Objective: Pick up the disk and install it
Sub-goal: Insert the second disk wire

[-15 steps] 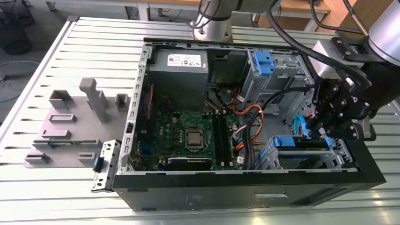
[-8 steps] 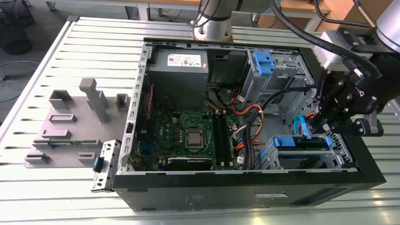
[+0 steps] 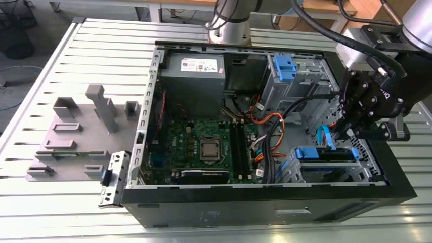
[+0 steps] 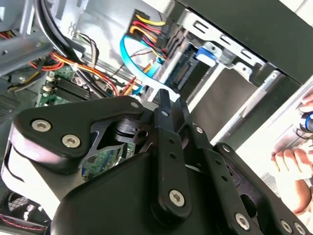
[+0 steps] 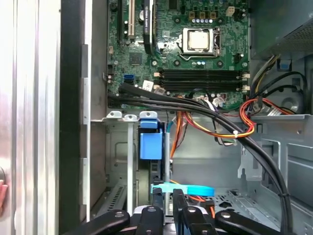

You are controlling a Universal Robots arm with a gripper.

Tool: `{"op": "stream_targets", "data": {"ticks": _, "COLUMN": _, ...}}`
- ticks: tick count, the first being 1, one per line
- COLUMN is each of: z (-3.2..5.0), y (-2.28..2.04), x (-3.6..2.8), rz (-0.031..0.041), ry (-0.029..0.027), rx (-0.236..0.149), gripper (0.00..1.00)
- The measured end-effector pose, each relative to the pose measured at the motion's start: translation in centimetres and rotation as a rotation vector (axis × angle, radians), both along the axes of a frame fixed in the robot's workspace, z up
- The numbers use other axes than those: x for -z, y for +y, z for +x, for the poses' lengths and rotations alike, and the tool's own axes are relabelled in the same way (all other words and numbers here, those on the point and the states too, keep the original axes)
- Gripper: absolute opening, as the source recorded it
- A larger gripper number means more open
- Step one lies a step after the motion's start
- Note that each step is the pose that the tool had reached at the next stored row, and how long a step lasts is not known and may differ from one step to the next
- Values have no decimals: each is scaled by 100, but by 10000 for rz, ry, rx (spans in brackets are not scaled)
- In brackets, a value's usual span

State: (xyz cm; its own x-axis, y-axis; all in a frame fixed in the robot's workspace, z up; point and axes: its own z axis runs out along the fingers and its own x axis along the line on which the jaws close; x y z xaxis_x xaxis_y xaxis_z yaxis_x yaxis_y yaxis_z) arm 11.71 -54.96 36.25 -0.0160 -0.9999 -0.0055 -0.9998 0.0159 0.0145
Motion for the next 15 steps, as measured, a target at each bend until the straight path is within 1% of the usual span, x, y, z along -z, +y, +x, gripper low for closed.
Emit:
{"op": "stream_targets", "data": {"ticks": 4, "z": 0, "y": 101, "x": 6, "rz": 1, "ry": 0, "rx": 1, "gripper": 24}}
{"op": "stream_targets", "data": {"ticks": 7, "z": 14, "y": 149, "x": 24, "rz": 1, "ry": 0, "rx": 2, "gripper": 24}}
{"op": "stream_targets", "data": {"ticks": 10, "z": 42, "y": 180, "x": 45, "rz": 1, "ry": 1, "rx": 1, "gripper": 24}}
{"op": "stream_targets", "data": {"ticks": 15, "z": 130, "y": 192, "x": 70, "rz": 2, "ry": 0, "rx": 1, "gripper": 24}}
